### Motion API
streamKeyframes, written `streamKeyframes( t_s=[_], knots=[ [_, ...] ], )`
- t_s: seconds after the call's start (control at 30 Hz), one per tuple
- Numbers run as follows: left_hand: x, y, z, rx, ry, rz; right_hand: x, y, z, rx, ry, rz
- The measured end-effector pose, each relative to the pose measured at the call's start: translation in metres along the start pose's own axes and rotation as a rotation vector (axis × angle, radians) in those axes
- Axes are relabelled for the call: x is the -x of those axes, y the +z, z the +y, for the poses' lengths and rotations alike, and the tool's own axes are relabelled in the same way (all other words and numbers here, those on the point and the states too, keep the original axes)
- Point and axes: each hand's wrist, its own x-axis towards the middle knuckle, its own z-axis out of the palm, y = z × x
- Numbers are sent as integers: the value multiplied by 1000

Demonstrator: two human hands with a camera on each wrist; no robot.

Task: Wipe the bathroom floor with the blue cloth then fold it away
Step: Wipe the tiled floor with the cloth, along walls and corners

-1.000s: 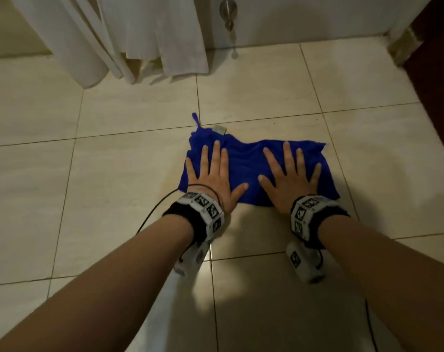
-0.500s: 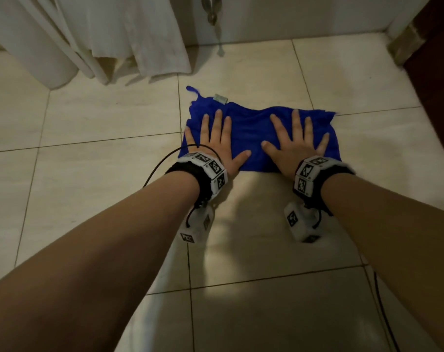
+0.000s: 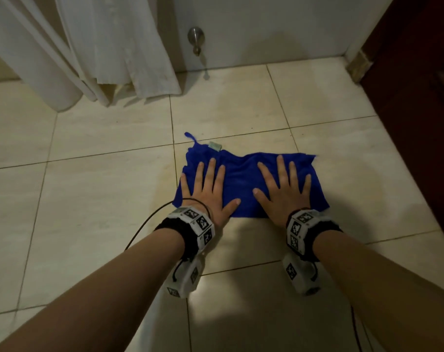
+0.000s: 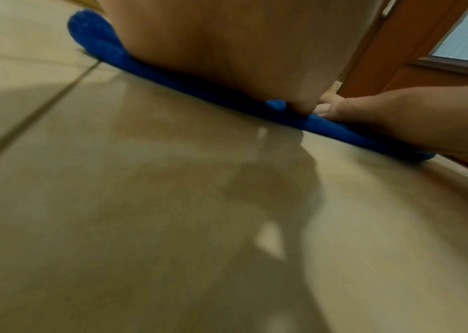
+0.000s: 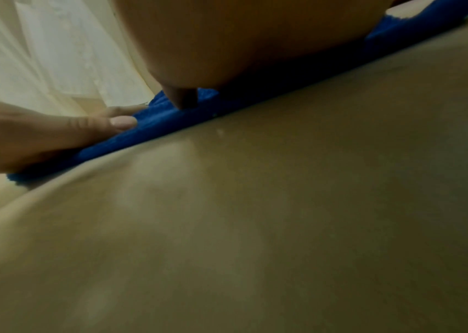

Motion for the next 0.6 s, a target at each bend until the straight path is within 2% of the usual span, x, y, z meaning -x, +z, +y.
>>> streamKeyframes(
  t_s=[0.2, 0.3, 0.4, 0.5, 0.6],
  knots=[
    [65, 29, 9, 9, 2, -21, 67, 26, -1, -41, 41, 2],
    [100, 43, 10, 4, 40, 33, 106, 45, -8, -54, 100, 39],
    [127, 58, 12, -11, 50, 19, 140, 58, -15, -74, 168, 31],
    [151, 69, 14, -27, 79, 30, 167, 69, -19, -56, 175, 62],
    [167, 76, 16, -21, 90, 5, 181, 72, -22, -79, 198, 10]
  ],
)
